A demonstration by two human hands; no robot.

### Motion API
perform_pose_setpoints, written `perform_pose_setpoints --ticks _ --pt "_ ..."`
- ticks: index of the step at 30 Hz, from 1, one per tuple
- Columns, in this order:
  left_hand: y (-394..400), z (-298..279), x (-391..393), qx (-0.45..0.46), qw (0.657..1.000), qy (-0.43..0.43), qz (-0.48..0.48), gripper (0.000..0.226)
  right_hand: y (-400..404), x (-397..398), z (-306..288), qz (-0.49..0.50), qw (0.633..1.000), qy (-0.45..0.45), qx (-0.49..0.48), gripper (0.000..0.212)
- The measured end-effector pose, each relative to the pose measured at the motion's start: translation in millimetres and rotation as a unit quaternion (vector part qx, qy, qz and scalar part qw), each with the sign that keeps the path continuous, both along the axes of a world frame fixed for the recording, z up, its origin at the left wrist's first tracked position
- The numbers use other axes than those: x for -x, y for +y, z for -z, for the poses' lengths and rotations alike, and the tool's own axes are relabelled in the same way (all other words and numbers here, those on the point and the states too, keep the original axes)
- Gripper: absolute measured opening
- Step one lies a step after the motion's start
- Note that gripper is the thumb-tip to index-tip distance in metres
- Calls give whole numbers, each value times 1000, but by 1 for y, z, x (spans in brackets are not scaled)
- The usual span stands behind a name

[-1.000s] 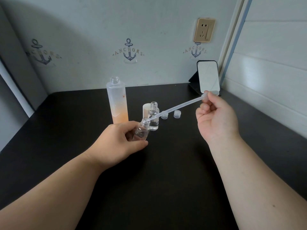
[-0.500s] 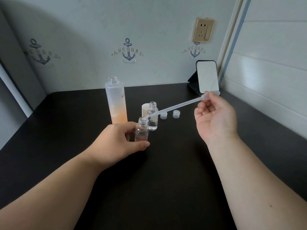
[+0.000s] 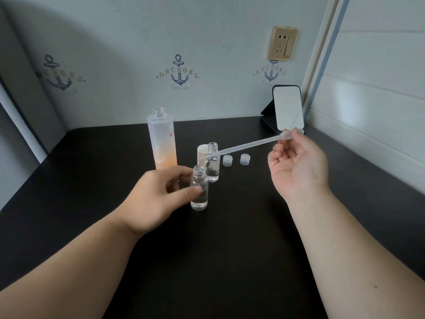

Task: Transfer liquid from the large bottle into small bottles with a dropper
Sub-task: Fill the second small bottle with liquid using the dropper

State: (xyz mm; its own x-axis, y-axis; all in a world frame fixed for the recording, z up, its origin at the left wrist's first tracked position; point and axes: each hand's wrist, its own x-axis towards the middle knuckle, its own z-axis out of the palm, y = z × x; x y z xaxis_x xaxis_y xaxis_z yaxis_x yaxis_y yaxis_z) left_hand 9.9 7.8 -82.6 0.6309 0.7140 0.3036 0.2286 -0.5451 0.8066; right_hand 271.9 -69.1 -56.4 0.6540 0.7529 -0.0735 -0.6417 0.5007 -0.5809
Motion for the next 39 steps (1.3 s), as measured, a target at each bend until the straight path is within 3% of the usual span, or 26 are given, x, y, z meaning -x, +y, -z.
perform_pose_setpoints --ticks 4,9,14,18,26,31,39 --pt "0 -1 2 -14 981 -132 -143 10 -1 0 -1 0 1000 -1 -4 20" --pt "11 -2 1 -30 942 -144 -302 23 -1 0 0 -11 1000 -10 -6 18" --pt "22 5 -3 22 964 -94 -248 57 0 -2 1 -18 1000 -13 -3 17" --pt "28 10 -6 -3 969 -5 -245 43 2 -1 3 -24 999 -22 11 15" --pt "23 7 -3 2 973 -43 -228 31 2 -1 3 -38 999 -25 -17 20" --pt "17 2 -3 -27 975 -33 -216 41 1 -1 2 -31 999 -2 -38 19" --pt "17 2 -3 -61 976 -26 -207 46 1 -1 2 -24 999 -37 -30 18"
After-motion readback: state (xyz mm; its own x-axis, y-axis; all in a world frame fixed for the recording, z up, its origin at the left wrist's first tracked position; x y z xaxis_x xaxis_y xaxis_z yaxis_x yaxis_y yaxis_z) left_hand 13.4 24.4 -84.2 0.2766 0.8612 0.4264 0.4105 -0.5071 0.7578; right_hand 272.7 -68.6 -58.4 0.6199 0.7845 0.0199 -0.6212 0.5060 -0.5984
